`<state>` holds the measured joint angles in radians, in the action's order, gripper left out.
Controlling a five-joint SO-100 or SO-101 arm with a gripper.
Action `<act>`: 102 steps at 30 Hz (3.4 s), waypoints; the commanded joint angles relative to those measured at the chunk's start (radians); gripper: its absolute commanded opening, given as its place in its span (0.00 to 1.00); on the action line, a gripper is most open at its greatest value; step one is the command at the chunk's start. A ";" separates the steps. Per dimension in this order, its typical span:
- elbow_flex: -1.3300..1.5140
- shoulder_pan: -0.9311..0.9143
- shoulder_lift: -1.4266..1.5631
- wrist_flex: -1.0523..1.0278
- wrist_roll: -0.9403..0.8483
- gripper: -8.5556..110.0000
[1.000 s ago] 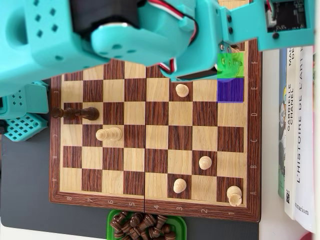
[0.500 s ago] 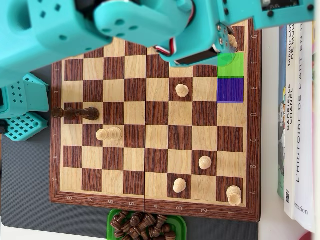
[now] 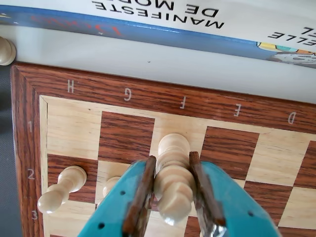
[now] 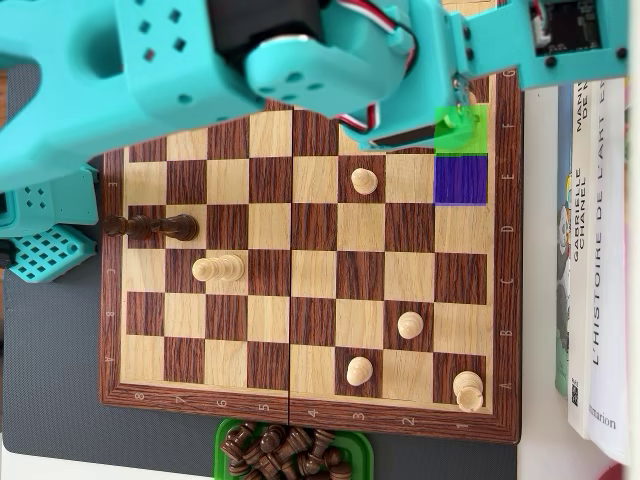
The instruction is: Play chess
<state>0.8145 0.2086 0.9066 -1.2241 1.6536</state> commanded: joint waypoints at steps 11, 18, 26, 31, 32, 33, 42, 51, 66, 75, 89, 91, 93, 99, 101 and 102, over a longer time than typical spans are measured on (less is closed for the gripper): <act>-0.041 -0.003 -0.002 0.003 -0.006 0.13; -0.041 -0.003 -0.002 0.003 -0.006 0.16; -0.041 -0.003 -0.002 0.003 -0.006 0.18; -0.041 -0.003 0.002 0.003 -0.006 0.19; -0.040 -0.003 0.011 0.003 -0.009 0.20; -0.040 -0.003 0.020 0.003 -0.025 0.21; -0.038 -0.018 0.043 0.005 -0.049 0.22; -0.038 -0.012 0.044 0.005 -0.049 0.22; -0.038 -0.006 0.084 0.005 -0.048 0.22; 0.020 -0.006 0.169 0.015 -0.037 0.22; 0.098 0.005 0.314 0.015 -0.035 0.22; 0.138 0.000 0.364 0.017 -0.035 0.22; 0.186 -0.006 0.413 0.017 -0.035 0.22; 0.341 -0.037 0.574 0.054 -0.035 0.22; 0.416 -0.058 0.641 0.077 -0.035 0.22; 0.456 -0.069 0.678 0.086 -0.035 0.22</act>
<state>1.2164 0.1641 1.4788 -1.1658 1.6137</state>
